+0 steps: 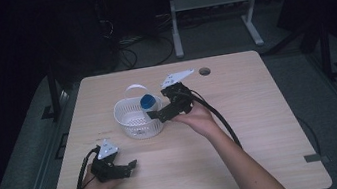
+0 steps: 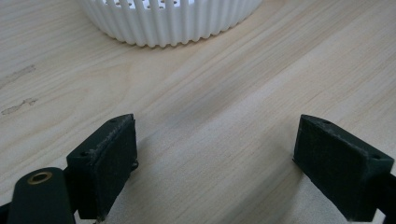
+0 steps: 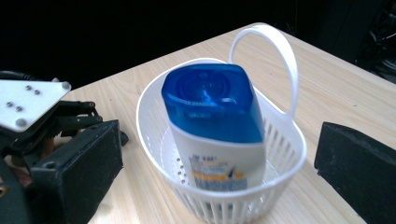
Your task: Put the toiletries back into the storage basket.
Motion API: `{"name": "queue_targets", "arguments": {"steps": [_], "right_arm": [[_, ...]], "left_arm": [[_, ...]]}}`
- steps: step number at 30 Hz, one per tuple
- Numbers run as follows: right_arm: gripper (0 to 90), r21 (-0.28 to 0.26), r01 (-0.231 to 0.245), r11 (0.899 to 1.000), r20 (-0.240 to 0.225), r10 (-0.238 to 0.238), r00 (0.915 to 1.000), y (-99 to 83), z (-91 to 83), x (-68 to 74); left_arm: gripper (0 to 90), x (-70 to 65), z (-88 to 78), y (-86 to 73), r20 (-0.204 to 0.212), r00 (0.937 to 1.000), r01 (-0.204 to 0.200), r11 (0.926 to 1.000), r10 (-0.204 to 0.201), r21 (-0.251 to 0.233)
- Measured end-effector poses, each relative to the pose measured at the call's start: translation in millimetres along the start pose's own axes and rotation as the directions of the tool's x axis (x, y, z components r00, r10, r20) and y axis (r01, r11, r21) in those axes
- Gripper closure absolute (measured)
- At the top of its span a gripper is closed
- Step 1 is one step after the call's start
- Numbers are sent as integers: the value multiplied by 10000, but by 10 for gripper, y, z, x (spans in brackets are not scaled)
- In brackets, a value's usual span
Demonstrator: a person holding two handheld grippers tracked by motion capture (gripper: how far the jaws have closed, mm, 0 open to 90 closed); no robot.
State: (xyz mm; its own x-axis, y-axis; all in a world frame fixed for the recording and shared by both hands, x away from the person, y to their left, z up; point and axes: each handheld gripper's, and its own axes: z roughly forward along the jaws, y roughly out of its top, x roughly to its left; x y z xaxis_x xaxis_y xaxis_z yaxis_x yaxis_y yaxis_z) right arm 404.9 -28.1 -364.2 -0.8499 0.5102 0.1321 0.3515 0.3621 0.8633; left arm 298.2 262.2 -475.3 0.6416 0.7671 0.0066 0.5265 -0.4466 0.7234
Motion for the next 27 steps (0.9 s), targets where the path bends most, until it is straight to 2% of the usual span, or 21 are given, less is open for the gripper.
{"name": "queue_targets", "arguments": {"steps": [4, 14, 23, 27], "right_arm": [[6, -117, -43, 9999, 156, 45, 9999, -48, -146, 0], [6, -3, -140, 9999, 663, 140, 9977, -232, -474, -64], [6, 173, -268, 9995, 1132, 247, 9933, -421, -709, -130], [6, 82, -355, 9993, 1333, 341, 9905, -528, -822, -146]], "left_arm": [[130, -1, 2, -1, -13, 10000, 13, 10000, -13, -26], [130, -1, 2, -1, -17, 10000, 12, 10000, -12, -22], [130, -3, 3, -1, -13, 10000, 32, 10000, -32, -43], [130, -1, 1, -1, -7, 10000, 7, 10000, -7, -23]]}}
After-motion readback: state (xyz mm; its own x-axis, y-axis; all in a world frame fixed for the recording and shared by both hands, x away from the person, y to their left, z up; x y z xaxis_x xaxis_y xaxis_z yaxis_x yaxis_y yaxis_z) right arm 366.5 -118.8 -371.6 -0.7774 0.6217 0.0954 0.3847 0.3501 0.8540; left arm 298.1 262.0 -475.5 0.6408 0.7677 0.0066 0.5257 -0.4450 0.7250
